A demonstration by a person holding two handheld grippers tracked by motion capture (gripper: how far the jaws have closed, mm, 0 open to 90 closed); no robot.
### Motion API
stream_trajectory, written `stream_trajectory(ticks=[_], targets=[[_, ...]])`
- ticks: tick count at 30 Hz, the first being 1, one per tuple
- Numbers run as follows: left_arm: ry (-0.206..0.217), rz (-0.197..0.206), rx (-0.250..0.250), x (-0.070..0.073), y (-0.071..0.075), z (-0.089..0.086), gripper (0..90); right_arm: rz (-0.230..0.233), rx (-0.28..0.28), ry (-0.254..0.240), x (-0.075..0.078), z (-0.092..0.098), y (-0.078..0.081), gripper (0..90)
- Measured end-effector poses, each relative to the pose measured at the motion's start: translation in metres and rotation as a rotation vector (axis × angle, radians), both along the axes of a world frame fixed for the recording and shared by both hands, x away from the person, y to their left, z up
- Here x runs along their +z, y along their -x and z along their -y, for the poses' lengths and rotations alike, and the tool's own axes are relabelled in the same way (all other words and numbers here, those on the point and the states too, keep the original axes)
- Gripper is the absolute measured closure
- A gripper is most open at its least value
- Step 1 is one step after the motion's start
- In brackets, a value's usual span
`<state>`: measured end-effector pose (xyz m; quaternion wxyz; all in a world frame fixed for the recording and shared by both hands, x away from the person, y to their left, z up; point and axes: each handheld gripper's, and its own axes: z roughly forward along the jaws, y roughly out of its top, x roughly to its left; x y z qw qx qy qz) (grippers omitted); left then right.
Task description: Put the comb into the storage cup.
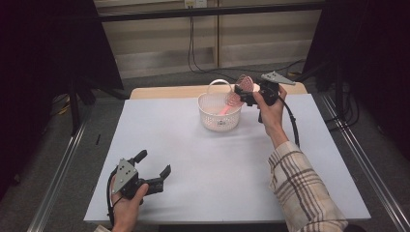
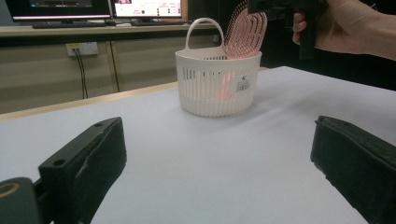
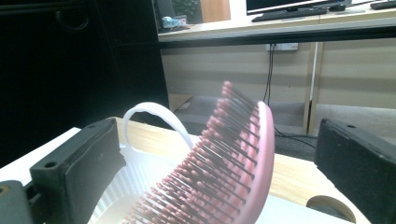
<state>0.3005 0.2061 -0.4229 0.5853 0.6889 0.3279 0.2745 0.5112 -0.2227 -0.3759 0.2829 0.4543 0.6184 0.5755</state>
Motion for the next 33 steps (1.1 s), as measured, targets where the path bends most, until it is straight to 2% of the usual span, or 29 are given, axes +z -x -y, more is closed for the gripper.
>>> stream_trajectory(ticks=[15,27,33], targets=[[-0.001,0.009,0.001,0.001,0.002,-0.002,3.5,0.012,0.015,0.026,0.002,0.002,0.014,0.0],[0.021,0.011,0.018,0.002,0.004,-0.004,3.5,0.035,0.018,0.025,0.003,0.006,0.031,0.2],[0.028,0.012,0.028,0.003,0.003,-0.005,3.5,0.036,0.023,0.042,0.001,0.009,0.04,0.6]])
